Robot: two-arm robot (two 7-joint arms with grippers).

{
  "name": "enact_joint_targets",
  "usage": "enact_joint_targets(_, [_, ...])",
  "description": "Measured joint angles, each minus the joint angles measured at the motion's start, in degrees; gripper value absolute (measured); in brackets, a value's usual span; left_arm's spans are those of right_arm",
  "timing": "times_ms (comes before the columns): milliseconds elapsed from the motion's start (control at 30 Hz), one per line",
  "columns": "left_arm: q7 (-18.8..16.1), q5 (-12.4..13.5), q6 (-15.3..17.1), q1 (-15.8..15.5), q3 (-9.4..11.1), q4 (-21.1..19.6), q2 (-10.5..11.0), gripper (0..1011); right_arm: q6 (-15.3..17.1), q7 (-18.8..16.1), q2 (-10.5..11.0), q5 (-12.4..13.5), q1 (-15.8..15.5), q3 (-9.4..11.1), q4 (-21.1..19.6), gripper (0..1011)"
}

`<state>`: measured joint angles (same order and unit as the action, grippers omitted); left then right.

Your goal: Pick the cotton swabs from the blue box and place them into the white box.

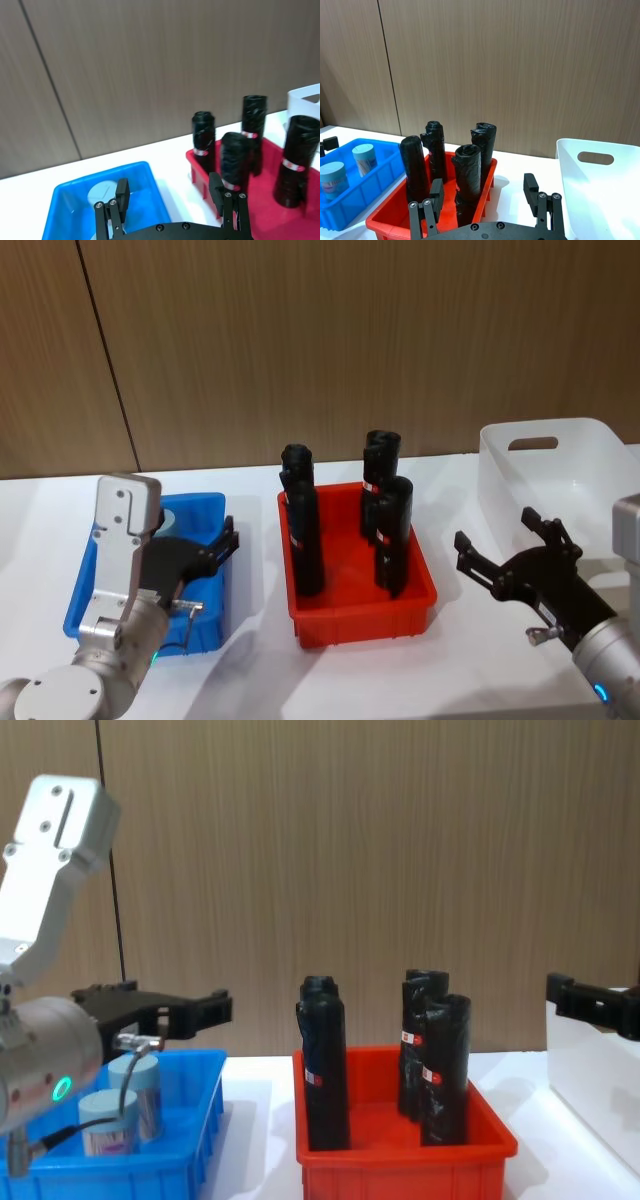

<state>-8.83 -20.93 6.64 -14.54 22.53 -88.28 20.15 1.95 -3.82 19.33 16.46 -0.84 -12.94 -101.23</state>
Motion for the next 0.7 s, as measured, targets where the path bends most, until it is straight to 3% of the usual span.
enact_joint_targets(333, [-2.55,-2.43,2.49,-0.43,-1.54,1.66,0.02,1003,0.0,0.0,0.0,0.0,0.0,0.0,0.0,1002])
enact_joint_targets(700, [-2.83,-4.72,4.49,-1.88,-3.24,5.45,-0.11,1003,0.0,0.0,0.0,0.0,0.0,0.0,0.0,1001])
